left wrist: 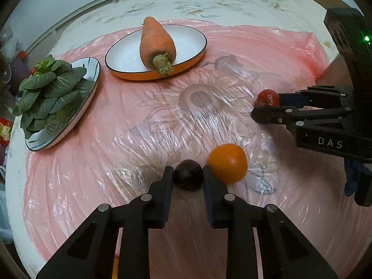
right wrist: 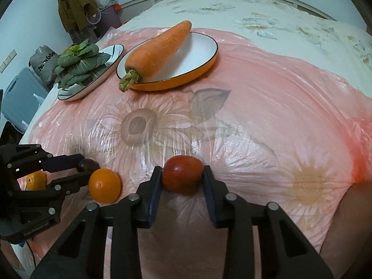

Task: Organize fruits
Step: 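Grasp a dark plum with the left tool while the right tool grasps a red apple, then carry the dark plum and red apple over the green tray with both tools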

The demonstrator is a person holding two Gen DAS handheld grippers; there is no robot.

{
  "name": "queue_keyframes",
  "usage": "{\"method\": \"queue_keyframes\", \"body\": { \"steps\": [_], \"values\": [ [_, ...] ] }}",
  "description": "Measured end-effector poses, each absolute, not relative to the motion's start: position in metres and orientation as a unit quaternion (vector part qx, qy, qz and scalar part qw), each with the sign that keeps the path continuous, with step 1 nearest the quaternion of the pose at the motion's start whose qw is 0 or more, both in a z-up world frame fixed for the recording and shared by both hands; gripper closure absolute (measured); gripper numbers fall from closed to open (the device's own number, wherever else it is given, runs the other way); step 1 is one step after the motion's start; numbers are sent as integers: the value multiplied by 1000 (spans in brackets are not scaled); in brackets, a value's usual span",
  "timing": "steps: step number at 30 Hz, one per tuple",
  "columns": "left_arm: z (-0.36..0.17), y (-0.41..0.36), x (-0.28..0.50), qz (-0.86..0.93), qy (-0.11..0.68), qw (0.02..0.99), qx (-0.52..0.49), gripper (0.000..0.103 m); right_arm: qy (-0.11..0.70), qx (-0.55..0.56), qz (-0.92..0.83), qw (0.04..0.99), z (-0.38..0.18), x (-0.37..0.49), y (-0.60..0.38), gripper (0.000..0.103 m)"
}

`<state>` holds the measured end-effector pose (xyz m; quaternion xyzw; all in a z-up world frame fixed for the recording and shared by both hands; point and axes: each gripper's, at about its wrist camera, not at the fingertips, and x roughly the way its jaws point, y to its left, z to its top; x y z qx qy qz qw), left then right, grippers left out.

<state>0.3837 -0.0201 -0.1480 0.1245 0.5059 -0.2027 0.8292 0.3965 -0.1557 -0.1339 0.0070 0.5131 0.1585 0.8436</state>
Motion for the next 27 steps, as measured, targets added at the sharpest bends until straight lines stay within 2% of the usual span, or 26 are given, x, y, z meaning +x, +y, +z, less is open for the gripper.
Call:
{"method": "queue_keyframes", "body": {
  "steps": [12, 27],
  "values": [
    [-146, -31, 378, -217, 492, 822, 187, 82, 499, 17, 166, 850, -119, 389, -159, 72],
    [-127, -4, 378, -195, 503, 840, 62, 82, 492, 33, 174, 852, -107, 350, -174, 72]
  ]
}}
